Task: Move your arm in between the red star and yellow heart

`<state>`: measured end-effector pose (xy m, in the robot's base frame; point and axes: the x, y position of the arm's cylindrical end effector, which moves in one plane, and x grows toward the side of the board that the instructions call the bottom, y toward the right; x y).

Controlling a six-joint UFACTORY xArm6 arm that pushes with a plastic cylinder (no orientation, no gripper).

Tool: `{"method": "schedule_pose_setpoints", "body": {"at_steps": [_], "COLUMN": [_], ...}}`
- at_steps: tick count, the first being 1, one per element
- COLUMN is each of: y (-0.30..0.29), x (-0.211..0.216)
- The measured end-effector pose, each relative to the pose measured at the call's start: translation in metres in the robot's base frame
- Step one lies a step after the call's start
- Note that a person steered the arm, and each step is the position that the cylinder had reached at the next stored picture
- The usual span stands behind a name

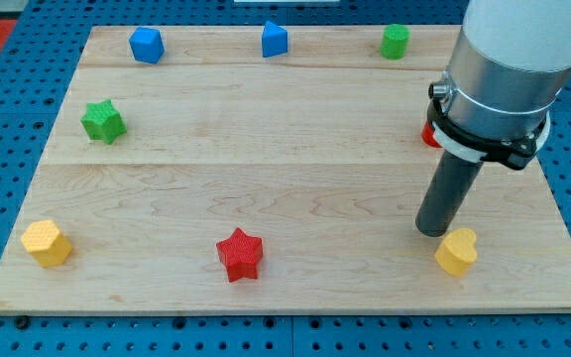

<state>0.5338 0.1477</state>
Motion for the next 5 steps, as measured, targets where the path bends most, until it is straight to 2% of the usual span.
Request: {"method": "schedule_pose_setpoints", "body": {"at_steps": [4,5], "y": [-0.032,-0.073], "x": [-0.006,-0.006]}}
